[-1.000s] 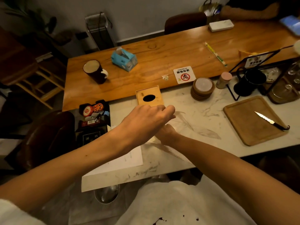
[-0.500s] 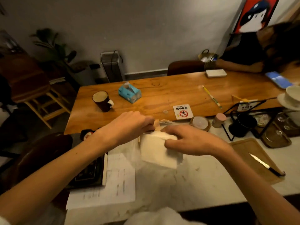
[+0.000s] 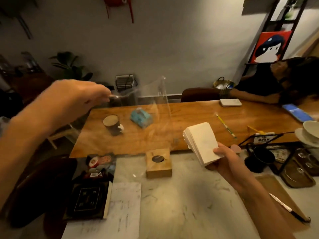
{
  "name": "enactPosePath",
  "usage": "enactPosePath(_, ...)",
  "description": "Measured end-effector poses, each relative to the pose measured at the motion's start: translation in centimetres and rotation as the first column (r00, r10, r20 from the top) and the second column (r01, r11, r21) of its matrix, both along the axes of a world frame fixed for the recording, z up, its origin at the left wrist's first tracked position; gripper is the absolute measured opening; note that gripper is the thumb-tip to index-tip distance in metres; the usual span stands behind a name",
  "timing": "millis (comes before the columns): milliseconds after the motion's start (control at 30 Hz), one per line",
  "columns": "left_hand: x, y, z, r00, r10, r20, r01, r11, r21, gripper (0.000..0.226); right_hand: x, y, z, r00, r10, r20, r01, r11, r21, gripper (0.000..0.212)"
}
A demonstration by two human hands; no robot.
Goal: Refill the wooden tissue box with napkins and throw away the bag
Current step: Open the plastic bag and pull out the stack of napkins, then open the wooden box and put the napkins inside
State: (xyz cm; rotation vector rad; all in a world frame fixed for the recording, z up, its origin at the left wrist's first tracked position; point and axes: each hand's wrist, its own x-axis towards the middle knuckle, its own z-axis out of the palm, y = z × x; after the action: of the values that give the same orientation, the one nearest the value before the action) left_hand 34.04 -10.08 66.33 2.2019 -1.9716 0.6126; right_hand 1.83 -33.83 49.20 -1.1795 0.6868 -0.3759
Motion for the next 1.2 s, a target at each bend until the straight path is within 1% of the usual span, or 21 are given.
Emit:
enactPosePath(33,0.8,0.8,0.5,1.000,-0.006,0.027,0.007,1.000,-0.023,0.022,0.1,-0.1,-0.9,1.000,-0.010,-0.017,0.011,1.000,0.024,0.045)
enactPosePath(100,2.0,2.7,0.9,1.000,-0.005,-0.009,0.005,1.000,-0.025,0.019,0.4,-0.1,-2.6,0.999,-0.018,-0.049,0.022,0.996,0.081,0.043)
enactPosePath(167,1.3,4.9,1.0,0.999,0.020,-0.033,-0.019,0.999,0.039,0.029,0.9,0.1,-4.1,0.995,-0.021,-0.093,0.034,0.989,0.144,0.038)
enactPosePath(233,-1.4,6.4,0.7,0.999,0.038,0.027,-0.040,0.996,0.081,0.038,1.3,0.4,-5.6,0.990,-0.020,-0.142,0.048,0.978,0.202,0.035)
enactPosePath(300,-4.7,7.2,-0.9,0.991,-0.036,0.132,0.024,0.995,0.092,0.036,1.7,0.7,-7.3,0.980,-0.008,-0.199,0.058,0.968,0.245,0.035)
enactPosePath(333,-5.7,7.4,-2.4,0.989,-0.060,0.133,0.046,0.993,0.107,0.030,1.9,0.8,-8.4,0.974,0.005,-0.224,0.056,0.963,0.262,0.037)
enactPosePath(400,-6.7,8.1,-6.6,0.995,-0.056,0.084,0.043,0.987,0.154,0.022,2.0,1.0,-10.5,0.959,0.025,-0.283,0.054,0.963,0.265,0.041)
enactPosePath(433,-6.5,8.7,-9.3,0.998,-0.035,0.050,0.026,0.985,0.173,0.024,2.1,1.1,-11.5,0.952,0.028,-0.305,0.055,0.964,0.260,0.042)
enactPosePath(533,-6.7,10.6,-17.3,0.996,0.034,-0.084,-0.007,0.954,0.300,0.046,2.3,2.0,-14.4,0.937,0.011,-0.350,0.084,0.963,0.256,0.035)
enactPosePath(633,-7.1,12.5,-24.5,0.980,0.083,-0.183,-0.003,0.917,0.398,0.051,2.4,2.9,-17.5,0.911,-0.010,-0.412,0.127,0.958,0.256,0.036)
enactPosePath(733,-7.2,14.4,-29.3,0.953,0.191,-0.235,-0.061,0.880,0.471,0.056,1.7,3.7,-20.3,0.871,-0.029,-0.491,0.152,0.965,0.214,0.035)
enactPosePath(800,-7.2,15.4,-31.6,0.937,0.249,-0.245,-0.096,0.858,0.505,0.059,1.1,4.4,-21.8,0.859,-0.042,-0.511,0.153,0.972,0.177,0.034)
enactPosePath(867,-7.1,16.1,-33.2,0.915,0.300,-0.269,-0.115,0.834,0.540,0.062,0.7,5.1,-22.4,0.844,-0.061,-0.533,0.130,0.987,0.092,0.037)
enactPosePath(933,-7.3,16.5,-34.1,0.884,0.342,-0.318,-0.110,0.814,0.570,0.062,0.7,5.8,-23.0,0.810,-0.106,-0.576,0.102,0.994,-0.040,0.045)
enactPosePath(1000,-7.9,16.3,-34.2,0.855,0.367,-0.367,-0.075,0.786,0.613,0.055,0.7,6.1,-23.0,0.756,-0.139,-0.640,0.024,0.982,-0.186,0.063)
enactPosePath(1033,-8.1,15.9,-34.2,0.837,0.378,-0.395,-0.050,0.772,0.633,0.051,0.6,6.2,-23.1,0.728,-0.133,-0.673,-0.029,0.974,-0.224,0.073)
enactPosePath(1067,-8.3,15.4,-34.0,0.818,0.401,-0.412,-0.034,0.749,0.662,0.048,0.5,6.4,-22.9,0.703,-0.110,-0.702,-0.078,0.970,-0.230,0.079)
enactPosePath(1133,-8.3,13.7,-33.0,0.794,0.479,-0.374,-0.034,0.649,0.760,0.050,0.2,6.4,-22.9,0.648,-0.058,-0.760,-0.162,0.964,-0.211,0.077)
enactPosePath(1167,-8.2,12.5,-32.4,0.775,0.522,-0.357,-0.050,0.614,0.788,0.051,0.2,6.4,-22.6,0.609,-0.047,-0.792,-0.201,0.956,-0.211,0.075)
enactPosePath(1200,-8.1,11.3,-31.8,0.735,0.565,-0.376,-0.076,0.619,0.781,0.049,0.3,6.2,-22.3,0.574,-0.072,-0.816,-0.232,0.941,-0.246,0.074)
